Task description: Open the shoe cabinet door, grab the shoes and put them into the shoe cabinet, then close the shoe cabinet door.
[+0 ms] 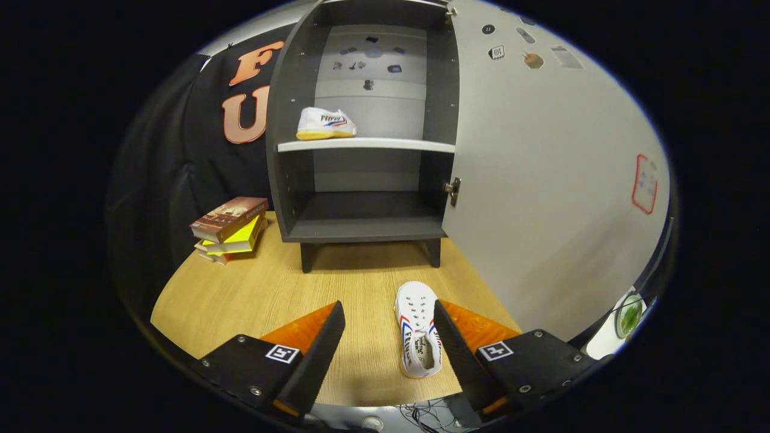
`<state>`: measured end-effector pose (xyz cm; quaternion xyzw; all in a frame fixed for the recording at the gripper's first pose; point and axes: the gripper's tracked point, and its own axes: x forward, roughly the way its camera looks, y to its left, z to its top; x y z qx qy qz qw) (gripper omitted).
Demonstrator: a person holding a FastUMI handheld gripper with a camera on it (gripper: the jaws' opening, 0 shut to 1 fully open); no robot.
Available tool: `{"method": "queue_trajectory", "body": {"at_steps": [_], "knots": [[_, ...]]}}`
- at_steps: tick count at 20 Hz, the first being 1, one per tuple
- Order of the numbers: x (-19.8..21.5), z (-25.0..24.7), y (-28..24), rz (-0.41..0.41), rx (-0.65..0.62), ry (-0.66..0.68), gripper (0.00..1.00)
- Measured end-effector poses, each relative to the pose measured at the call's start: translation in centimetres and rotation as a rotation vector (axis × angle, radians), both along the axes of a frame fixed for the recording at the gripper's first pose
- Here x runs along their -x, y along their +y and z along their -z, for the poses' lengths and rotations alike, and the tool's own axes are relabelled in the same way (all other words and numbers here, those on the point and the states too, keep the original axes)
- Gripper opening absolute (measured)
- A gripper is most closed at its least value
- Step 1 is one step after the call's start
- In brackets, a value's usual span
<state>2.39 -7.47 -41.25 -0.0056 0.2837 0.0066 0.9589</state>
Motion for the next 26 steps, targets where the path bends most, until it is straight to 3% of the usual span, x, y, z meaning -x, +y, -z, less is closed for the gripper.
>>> {"method": "queue_trajectory", "body": {"at_steps": [6, 10, 14, 18, 24, 26], "knots": [[-1.5, 6.9, -0.3, -0.038, 0.029, 0.150, 0.91], [-2.0, 11.0, -1.7, -0.014, 0.035, 0.239, 0.74], [-2.2, 13.6, -2.2, -0.005, 0.013, 0.305, 0.48], [-2.2, 15.4, -2.9, -0.006, 0.044, 0.362, 0.35], [-2.4, 15.4, -2.5, 0.021, -0.032, 0.377, 0.04], [-2.6, 15.0, -2.4, 0.036, -0.073, 0.373, 0.00]]}}
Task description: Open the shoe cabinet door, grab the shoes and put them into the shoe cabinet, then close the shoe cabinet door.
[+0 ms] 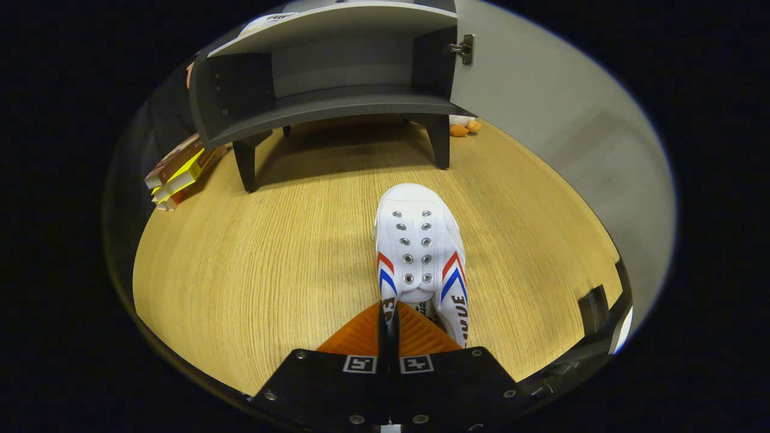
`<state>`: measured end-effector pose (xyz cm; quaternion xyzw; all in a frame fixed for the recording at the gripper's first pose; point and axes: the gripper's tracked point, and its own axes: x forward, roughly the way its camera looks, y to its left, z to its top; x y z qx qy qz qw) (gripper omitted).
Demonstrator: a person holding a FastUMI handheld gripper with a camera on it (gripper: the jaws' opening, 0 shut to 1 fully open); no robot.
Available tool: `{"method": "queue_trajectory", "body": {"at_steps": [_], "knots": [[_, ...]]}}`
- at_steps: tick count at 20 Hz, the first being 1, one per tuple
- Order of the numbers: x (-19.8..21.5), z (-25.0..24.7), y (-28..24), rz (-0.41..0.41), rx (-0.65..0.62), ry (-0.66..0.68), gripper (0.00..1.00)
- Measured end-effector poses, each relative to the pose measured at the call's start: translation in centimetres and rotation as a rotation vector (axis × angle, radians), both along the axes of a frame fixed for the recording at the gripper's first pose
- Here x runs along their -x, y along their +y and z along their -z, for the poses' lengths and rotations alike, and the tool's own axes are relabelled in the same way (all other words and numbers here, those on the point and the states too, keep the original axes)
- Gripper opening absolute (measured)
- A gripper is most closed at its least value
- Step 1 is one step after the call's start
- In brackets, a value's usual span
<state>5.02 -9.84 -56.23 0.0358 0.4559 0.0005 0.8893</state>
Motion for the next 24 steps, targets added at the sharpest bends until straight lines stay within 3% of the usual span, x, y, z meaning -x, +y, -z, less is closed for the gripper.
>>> {"method": "queue_trajectory", "body": {"at_steps": [6, 12, 24], "knots": [[-0.8, -2.6, 0.6, 0.021, -0.078, -0.067, 0.00], [0.0, -6.7, 0.0, 0.031, -0.053, -0.139, 0.00], [0.1, -20.3, 0.7, 0.018, -0.021, -0.303, 0.00]]}}
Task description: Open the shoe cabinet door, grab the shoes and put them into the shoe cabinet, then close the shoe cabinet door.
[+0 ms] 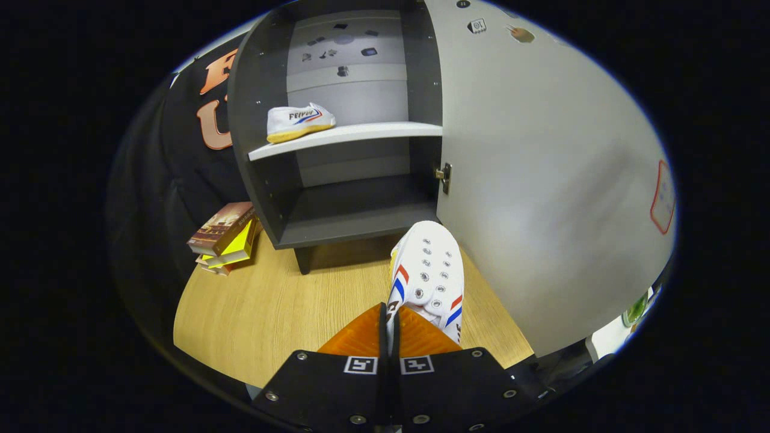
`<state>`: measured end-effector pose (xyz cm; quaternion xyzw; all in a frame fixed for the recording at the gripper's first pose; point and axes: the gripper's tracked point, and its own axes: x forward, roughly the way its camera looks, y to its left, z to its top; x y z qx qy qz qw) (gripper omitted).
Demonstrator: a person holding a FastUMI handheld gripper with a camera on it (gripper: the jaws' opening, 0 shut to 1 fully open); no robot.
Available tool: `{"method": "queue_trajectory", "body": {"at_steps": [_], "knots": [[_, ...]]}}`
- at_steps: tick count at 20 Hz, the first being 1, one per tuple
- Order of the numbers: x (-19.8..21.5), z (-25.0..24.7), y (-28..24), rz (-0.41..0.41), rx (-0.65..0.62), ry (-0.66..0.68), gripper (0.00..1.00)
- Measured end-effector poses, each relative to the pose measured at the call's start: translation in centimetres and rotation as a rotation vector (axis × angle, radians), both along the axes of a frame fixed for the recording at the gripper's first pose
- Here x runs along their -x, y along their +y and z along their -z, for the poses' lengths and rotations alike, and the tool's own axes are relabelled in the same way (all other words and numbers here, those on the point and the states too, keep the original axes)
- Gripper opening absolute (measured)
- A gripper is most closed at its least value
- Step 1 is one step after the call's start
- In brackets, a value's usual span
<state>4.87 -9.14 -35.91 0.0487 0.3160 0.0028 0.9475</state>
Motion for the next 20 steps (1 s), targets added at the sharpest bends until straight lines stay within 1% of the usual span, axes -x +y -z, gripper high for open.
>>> {"method": "queue_trajectory", "body": {"at_steps": [5, 8, 11, 14, 17, 18, 20], "knots": [[-0.6, -6.5, 0.8, -0.016, 0.033, -0.058, 0.00], [-0.4, -10.8, 1.5, 0.001, 0.030, -0.087, 0.00], [-2.4, -13.9, 2.1, -0.014, 0.044, -0.127, 0.00], [-6.5, -16.2, 2.4, -0.042, 0.061, -0.154, 0.00], [-12.2, -18.3, 2.3, -0.063, 0.074, -0.183, 0.00], [-15.4, -18.1, 2.3, -0.071, 0.076, -0.190, 0.00], [-18.9, -19.0, 2.6, -0.094, 0.072, -0.200, 0.00]]}}
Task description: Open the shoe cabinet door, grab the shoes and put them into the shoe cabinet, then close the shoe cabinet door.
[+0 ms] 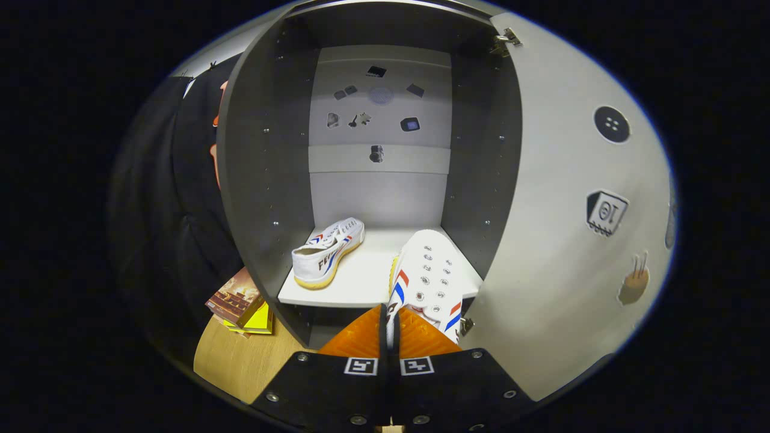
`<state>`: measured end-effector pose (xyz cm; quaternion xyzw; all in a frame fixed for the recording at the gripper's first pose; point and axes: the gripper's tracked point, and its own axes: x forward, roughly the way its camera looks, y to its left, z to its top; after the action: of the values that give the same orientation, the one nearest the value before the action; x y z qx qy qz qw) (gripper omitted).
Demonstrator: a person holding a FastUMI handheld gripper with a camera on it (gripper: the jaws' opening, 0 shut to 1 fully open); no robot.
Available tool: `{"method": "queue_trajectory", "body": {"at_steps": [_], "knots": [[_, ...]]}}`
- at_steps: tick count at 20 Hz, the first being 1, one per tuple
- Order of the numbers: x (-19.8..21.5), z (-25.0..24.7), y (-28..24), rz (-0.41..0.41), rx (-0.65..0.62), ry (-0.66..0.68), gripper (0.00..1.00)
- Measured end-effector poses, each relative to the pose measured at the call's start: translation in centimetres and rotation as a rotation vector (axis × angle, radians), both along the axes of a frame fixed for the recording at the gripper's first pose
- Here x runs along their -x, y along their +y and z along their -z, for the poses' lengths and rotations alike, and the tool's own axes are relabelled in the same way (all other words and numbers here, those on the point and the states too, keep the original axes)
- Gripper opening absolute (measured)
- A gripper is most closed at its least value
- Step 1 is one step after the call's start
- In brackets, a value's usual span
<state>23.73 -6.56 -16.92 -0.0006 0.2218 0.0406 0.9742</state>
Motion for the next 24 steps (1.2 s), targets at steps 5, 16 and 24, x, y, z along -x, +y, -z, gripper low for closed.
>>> {"method": "queue_trajectory", "body": {"at_steps": [5, 16, 24], "knots": [[-5.8, -1.1, 0.7, -0.038, 0.017, 0.005, 0.00], [-15.7, 2.9, 2.6, -0.082, 0.044, 0.048, 0.00], [-17.1, 5.7, 3.4, -0.072, 0.026, 0.065, 0.01]]}}
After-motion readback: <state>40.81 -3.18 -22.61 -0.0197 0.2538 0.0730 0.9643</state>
